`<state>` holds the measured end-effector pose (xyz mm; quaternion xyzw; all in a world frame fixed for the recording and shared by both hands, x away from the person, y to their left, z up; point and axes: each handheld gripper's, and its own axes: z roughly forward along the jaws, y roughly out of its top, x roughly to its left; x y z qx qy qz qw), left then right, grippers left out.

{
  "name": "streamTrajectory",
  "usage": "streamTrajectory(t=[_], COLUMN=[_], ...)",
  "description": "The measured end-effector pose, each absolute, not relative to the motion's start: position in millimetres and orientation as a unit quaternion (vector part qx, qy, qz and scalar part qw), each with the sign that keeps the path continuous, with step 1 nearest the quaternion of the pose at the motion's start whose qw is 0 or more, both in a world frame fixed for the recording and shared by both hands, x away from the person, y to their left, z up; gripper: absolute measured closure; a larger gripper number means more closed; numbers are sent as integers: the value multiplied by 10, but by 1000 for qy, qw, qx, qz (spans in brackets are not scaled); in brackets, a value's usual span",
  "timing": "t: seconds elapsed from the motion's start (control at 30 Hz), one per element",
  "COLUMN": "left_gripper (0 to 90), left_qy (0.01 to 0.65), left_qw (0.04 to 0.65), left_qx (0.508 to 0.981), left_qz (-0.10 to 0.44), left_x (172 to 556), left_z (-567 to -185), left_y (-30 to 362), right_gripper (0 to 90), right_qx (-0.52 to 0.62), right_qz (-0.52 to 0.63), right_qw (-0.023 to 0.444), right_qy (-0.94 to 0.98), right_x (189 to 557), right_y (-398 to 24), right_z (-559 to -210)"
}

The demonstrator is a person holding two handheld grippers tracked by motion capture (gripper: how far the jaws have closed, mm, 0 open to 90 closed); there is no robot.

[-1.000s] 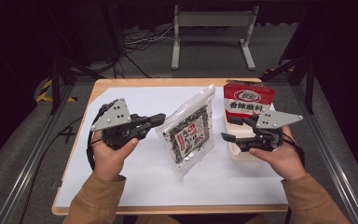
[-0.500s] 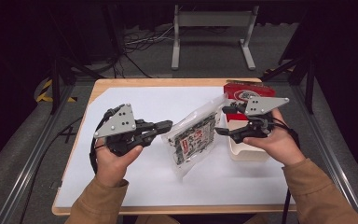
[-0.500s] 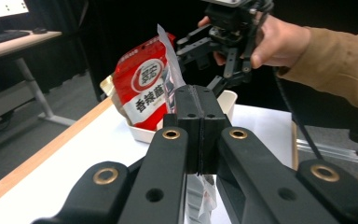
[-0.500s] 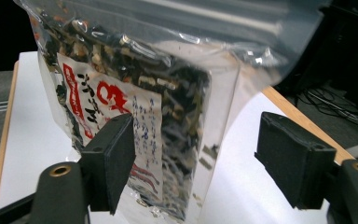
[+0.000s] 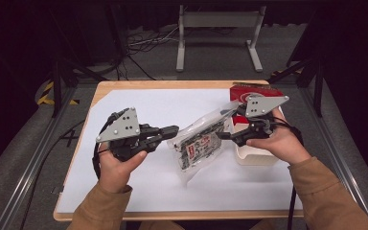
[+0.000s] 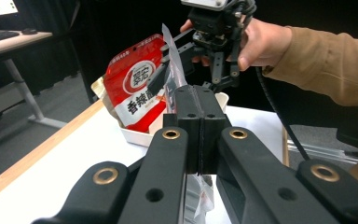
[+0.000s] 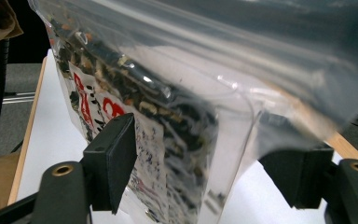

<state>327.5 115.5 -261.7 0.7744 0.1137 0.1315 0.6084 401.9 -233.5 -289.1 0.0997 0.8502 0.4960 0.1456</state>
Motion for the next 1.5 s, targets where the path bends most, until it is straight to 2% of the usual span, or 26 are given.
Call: streamTrajectory(t=[0.13,0.2,0.33,0.53,0.6,0.67,0.77,0.93,1.03,1.13,1.5], left_gripper=[900,900,900,900,900,900,888,755,543,425,288], left_qy=[115,116,120,131,134,139,149,165,164,171,203], left_qw=[609,608,609,611,613,615,613,621,633,621,567], left_qx=[774,774,773,769,766,763,762,755,747,755,788], left_qz=[130,132,132,135,139,144,150,135,122,125,128], left_x=[3280,3287,3295,3330,3337,3342,3356,3395,3422,3434,3514], left_z=[-2624,-2630,-2640,-2650,-2649,-2646,-2650,-2651,-2648,-2656,-2868], left_y=[1158,1167,1181,1229,1240,1251,1266,1315,1347,1371,1410], right_gripper=[313,313,336,555,670,725,743,754,754,754,753], right_qx=[82,91,84,68,57,48,40,45,55,66,92], right_qz=[498,491,485,463,460,455,455,456,461,471,503], right_qw=[132,108,114,70,57,52,54,55,51,49,60], right_qy=[853,860,863,881,884,887,888,887,884,878,857], right_x=[4046,4037,4027,3975,3935,3884,3832,3768,3750,3738,3679], right_y=[-2286,-2245,-2210,-2183,-2185,-2181,-2166,-2180,-2222,-2271,-2490], right_z=[-2892,-2906,-2915,-2956,-2925,-2890,-2879,-2825,-2799,-2766,-2577])
